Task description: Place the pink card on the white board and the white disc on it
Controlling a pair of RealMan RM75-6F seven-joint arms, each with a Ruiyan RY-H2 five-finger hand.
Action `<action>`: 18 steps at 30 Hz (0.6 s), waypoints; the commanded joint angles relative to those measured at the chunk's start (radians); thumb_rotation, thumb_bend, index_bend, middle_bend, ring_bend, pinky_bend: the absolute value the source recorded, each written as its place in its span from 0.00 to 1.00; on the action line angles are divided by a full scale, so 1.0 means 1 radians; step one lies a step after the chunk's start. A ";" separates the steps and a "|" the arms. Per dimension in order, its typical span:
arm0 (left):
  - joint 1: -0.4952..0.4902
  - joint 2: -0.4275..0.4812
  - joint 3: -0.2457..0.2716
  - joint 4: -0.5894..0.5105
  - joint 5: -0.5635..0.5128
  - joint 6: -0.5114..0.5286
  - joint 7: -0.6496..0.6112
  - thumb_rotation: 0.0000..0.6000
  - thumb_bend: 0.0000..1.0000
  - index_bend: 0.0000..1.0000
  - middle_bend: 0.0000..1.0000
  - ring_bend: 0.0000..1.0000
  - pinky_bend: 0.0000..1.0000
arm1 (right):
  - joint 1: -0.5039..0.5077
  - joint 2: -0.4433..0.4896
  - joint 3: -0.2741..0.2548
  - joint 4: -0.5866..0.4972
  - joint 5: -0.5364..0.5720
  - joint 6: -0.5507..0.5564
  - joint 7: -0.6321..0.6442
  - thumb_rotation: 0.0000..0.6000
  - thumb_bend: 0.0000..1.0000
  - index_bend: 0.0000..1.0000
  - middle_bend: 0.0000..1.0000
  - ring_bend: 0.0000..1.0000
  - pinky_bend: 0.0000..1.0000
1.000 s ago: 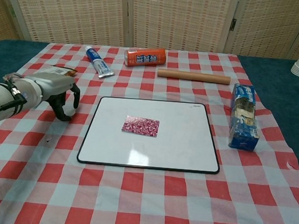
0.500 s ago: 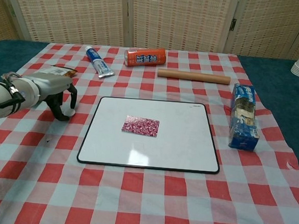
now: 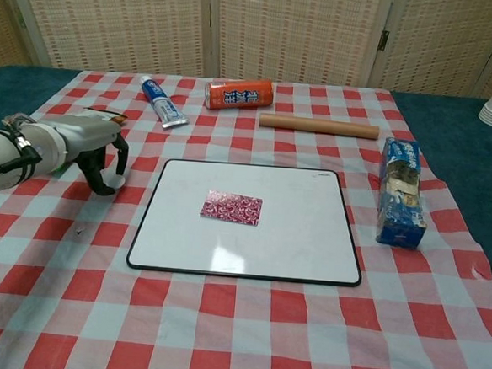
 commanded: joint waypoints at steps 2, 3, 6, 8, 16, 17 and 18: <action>-0.008 0.011 -0.006 -0.019 -0.004 0.002 0.007 1.00 0.28 0.50 1.00 1.00 1.00 | 0.000 0.000 0.000 0.001 -0.001 0.000 0.000 1.00 0.05 0.00 0.01 0.00 0.01; -0.011 0.015 -0.009 -0.029 -0.006 0.002 0.010 1.00 0.28 0.50 1.00 1.00 1.00 | 0.001 0.000 -0.001 0.001 0.000 -0.002 0.000 1.00 0.05 0.00 0.01 0.00 0.01; -0.027 0.023 -0.021 -0.069 -0.005 0.018 0.023 1.00 0.28 0.50 1.00 1.00 1.00 | 0.004 -0.001 -0.001 0.001 0.002 -0.009 -0.004 1.00 0.05 0.00 0.01 0.00 0.01; -0.038 0.021 -0.028 -0.095 -0.005 0.032 0.033 1.00 0.28 0.50 1.00 1.00 1.00 | 0.005 -0.001 -0.002 0.000 0.002 -0.010 -0.004 1.00 0.05 0.00 0.01 0.00 0.01; -0.109 -0.026 -0.068 -0.163 -0.037 0.071 0.089 1.00 0.28 0.50 1.00 1.00 1.00 | 0.003 0.009 0.001 0.002 0.002 -0.004 0.022 1.00 0.05 0.00 0.01 0.00 0.01; -0.121 -0.037 -0.075 -0.166 -0.044 0.075 0.095 1.00 0.28 0.50 1.00 1.00 1.00 | 0.002 0.011 0.001 0.002 0.001 -0.003 0.027 1.00 0.05 0.00 0.01 0.00 0.01; -0.128 -0.045 -0.079 -0.166 -0.050 0.080 0.099 1.00 0.28 0.50 1.00 1.00 1.00 | 0.002 0.013 0.001 0.003 0.000 -0.003 0.030 1.00 0.05 0.00 0.01 0.00 0.01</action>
